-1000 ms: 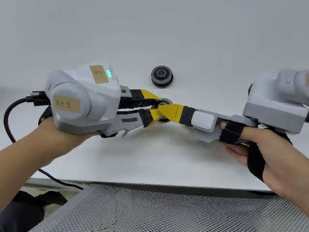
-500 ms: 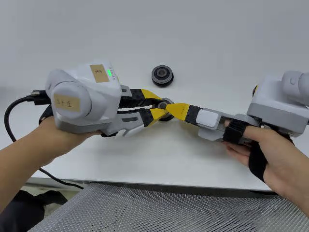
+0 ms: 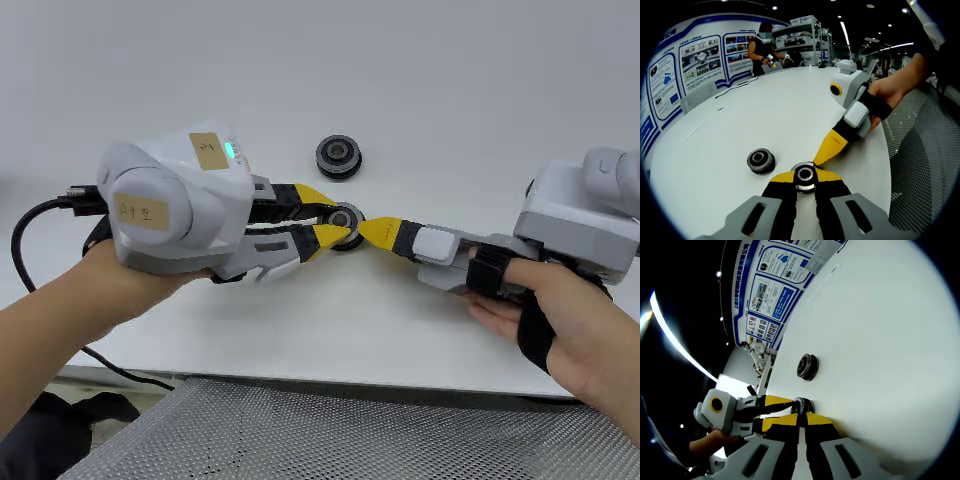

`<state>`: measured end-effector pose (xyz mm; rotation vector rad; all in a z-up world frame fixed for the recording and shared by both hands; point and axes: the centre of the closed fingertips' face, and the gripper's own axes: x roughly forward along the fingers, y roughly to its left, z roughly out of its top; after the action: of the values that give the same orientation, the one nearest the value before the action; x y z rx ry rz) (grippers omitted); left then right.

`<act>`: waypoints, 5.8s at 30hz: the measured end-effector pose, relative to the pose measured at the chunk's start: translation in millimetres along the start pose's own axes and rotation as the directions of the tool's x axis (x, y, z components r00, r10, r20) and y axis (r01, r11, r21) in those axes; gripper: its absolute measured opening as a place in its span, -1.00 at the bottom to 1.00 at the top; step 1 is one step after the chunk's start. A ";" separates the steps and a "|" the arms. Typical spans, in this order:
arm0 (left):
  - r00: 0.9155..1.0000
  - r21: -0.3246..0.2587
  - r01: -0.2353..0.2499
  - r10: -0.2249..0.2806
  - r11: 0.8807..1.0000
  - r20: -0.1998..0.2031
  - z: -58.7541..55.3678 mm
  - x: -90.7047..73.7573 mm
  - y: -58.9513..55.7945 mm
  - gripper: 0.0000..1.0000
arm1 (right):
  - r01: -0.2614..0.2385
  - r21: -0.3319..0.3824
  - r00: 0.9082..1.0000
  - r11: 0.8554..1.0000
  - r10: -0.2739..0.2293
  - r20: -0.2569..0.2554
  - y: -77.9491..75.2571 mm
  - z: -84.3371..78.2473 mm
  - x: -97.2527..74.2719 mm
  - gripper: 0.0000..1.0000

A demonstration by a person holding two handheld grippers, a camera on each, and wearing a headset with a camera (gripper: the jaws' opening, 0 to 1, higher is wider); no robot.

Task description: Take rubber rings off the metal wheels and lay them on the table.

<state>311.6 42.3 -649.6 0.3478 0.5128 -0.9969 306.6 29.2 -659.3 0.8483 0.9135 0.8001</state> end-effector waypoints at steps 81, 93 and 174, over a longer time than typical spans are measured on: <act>1.000 0.000 0.013 -0.013 1.000 0.016 -0.3 2.2 0.1 -0.75 | -0.083 -0.138 0.993 0.987 0.070 -0.095 26.7 -2.1 1.1 -0.99; 1.000 0.004 0.008 -0.008 1.000 0.018 -0.3 2.3 1.2 -0.74 | -0.076 -0.128 0.995 0.989 0.066 -0.080 29.5 -0.9 -0.2 -0.98; 0.995 -0.056 -0.041 0.046 0.998 0.094 27.1 -22.6 14.2 -0.31 | 0.282 -0.190 0.943 0.941 -0.234 0.238 -34.0 71.3 -76.2 -0.59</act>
<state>320.6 51.8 -613.9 0.2609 0.4434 -0.9506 348.3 -70.1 -638.3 0.5890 0.7126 0.5562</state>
